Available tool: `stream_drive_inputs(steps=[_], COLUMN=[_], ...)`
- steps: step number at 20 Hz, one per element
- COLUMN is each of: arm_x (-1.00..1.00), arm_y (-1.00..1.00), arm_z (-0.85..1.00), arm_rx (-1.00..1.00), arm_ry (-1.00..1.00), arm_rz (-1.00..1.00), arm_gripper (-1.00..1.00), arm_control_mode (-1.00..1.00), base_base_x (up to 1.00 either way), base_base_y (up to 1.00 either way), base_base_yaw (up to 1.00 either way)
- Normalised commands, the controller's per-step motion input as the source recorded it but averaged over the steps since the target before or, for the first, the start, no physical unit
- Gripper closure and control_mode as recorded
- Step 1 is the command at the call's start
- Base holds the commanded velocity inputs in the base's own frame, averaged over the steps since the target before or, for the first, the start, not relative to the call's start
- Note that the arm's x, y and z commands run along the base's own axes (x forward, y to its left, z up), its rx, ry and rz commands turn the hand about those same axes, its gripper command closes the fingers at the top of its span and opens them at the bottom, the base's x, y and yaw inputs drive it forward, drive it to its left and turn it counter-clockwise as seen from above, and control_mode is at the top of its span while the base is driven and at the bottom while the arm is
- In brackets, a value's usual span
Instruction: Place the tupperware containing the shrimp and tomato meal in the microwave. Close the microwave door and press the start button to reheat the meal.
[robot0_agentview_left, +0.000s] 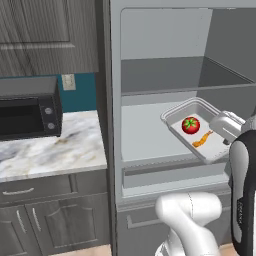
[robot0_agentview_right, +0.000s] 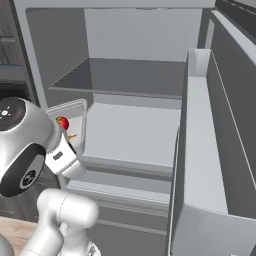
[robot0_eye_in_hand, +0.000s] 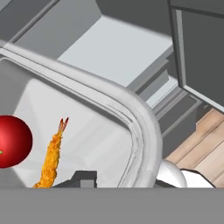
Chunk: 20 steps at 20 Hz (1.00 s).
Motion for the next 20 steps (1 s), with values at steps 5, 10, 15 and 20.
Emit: stream_drive_inputs(steps=[5, 10, 15, 20], arm_x=[0.08, -0.01, -0.05, 0.0], arm_y=[0.0, 0.0, 0.0, 0.0], arm_z=[0.0, 0.0, 0.0, 0.0], arm_rx=[0.0, 0.0, 0.0, 0.0], arm_ry=[0.01, 0.0, 0.0, 0.0], arm_rz=[0.0, 0.0, 0.0, 0.0], arm_gripper=[1.0, 1.0, 1.0, 1.0], arm_control_mode=[-1.0, -1.0, 1.0, 1.0], base_base_x=[0.0, 0.0, -0.4, -0.68], base_base_y=[0.0, 0.0, 0.03, 0.19], base_base_yaw=[0.0, 0.0, 0.01, 0.12])
